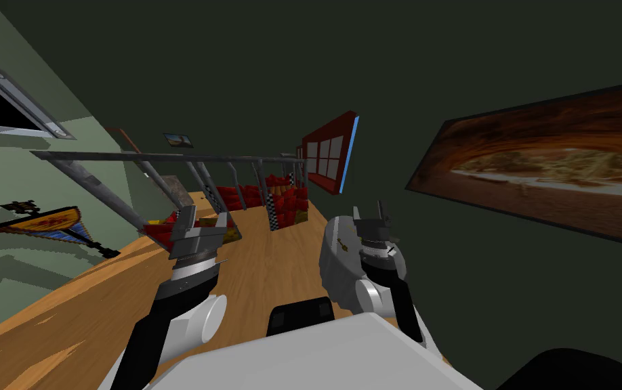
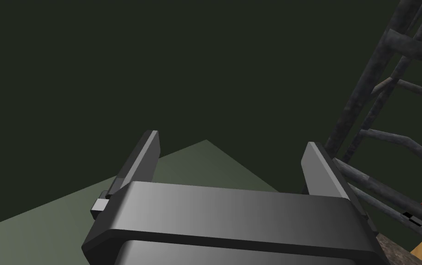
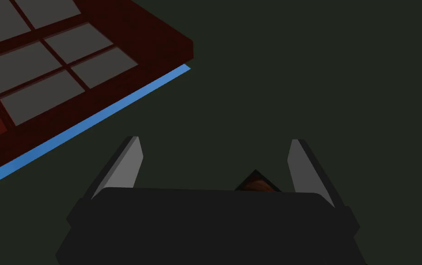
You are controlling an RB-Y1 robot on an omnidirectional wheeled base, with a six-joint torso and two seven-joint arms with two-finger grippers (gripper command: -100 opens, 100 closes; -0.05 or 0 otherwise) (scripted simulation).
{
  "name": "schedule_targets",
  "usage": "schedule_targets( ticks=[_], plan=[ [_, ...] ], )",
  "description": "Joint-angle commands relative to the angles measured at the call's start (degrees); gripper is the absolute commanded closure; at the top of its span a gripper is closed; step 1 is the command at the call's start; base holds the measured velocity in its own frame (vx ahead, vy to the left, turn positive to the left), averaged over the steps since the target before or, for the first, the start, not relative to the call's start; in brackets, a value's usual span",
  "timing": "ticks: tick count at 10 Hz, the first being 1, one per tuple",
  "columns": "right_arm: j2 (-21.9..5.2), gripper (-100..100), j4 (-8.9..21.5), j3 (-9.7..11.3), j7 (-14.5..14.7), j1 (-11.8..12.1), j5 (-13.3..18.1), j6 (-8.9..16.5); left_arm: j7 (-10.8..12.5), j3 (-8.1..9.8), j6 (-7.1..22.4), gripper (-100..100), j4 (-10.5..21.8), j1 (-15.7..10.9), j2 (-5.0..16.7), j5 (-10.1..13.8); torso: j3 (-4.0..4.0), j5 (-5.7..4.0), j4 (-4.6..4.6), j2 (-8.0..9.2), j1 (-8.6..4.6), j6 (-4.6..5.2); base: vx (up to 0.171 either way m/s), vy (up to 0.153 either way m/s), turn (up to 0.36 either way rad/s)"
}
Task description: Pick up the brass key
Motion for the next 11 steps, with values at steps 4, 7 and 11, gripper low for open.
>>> schedule_targets(
  ticks=[4,7,11],
  plan=[
    [-5.49,-100,1.06,-2.78,0.25,0.00,-3.10,1.65,0.00,0.00,0.00,0,0.00,0.00,0.00,0.00,-0.01,0.03,-0.01,-0.02,0.13,0.00,0.008,0.034,0.015],
    [-8.15,-100,2.59,-6.46,0.51,0.24,-7.21,4.09,0.00,-0.01,0.00,0,0.00,0.00,-0.01,0.00,-0.03,0.05,-0.01,-0.06,0.23,0.00,0.017,0.065,0.038],
    [-10.53,-100,5.93,-12.73,0.79,1.06,-14.02,9.11,0.00,-0.01,0.00,0,0.00,0.00,-0.01,0.00,-0.12,0.07,-0.05,-0.22,0.31,-0.01,0.049,0.084,0.067]
  ],
)
